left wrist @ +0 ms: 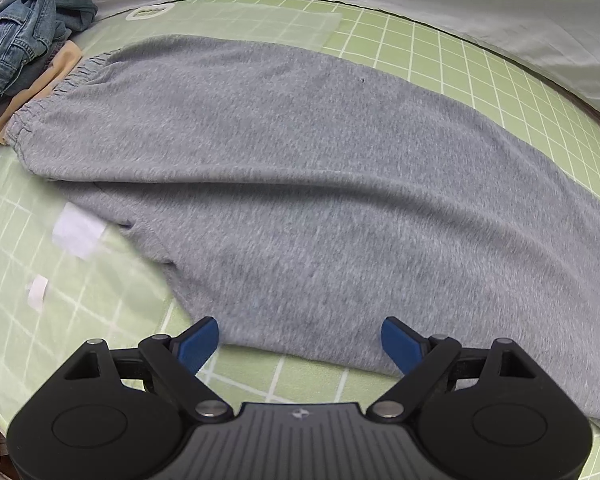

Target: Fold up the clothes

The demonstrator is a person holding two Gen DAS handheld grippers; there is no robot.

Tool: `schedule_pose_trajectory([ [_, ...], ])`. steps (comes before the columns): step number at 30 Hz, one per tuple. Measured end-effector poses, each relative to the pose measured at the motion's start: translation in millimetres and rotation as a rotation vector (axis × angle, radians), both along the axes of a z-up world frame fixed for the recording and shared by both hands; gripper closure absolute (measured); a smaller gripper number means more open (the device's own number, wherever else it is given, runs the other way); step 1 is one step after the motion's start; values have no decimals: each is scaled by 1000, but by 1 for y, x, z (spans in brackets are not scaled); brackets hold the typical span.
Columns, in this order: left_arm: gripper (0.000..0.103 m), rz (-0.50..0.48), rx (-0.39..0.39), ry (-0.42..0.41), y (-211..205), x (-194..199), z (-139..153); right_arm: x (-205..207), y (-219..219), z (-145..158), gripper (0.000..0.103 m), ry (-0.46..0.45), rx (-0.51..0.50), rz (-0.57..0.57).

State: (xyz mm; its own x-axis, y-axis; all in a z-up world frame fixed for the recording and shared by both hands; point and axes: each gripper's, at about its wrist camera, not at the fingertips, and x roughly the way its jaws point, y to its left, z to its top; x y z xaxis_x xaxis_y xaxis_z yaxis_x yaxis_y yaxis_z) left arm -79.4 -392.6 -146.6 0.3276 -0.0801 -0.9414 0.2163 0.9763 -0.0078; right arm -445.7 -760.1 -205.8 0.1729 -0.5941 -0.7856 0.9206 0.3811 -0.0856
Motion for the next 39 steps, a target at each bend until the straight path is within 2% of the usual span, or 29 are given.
schedule_pose_trajectory([
  [2, 14, 28, -12, -11, 18, -4, 5, 3, 2, 3, 48, 30, -11, -15],
  [4, 14, 71, -30, -21, 42, -9, 11, 12, 11, 7, 35, 42, -29, -4],
  [6, 14, 116, -47, -29, 64, -13, 16, 23, 23, 11, 14, 32, -36, 34],
  [9, 14, 167, -72, -27, 96, -11, 23, 50, 52, 16, 3, 0, -28, 136],
  [18, 14, 264, -139, -53, 179, 33, 38, 146, 139, 15, 1, -68, 104, 349],
  [23, 14, 294, -186, -78, 213, 72, 35, 186, 171, 12, 1, -54, 119, 389],
  [29, 14, 313, -245, -75, 238, 129, 22, 213, 190, 12, 1, -43, 117, 333],
  [33, 14, 273, -226, -69, 246, 166, 12, 222, 192, 14, 1, -71, 143, 242],
  [39, 16, 253, -213, -68, 266, 206, -9, 231, 198, 18, 1, -51, 145, 122],
])
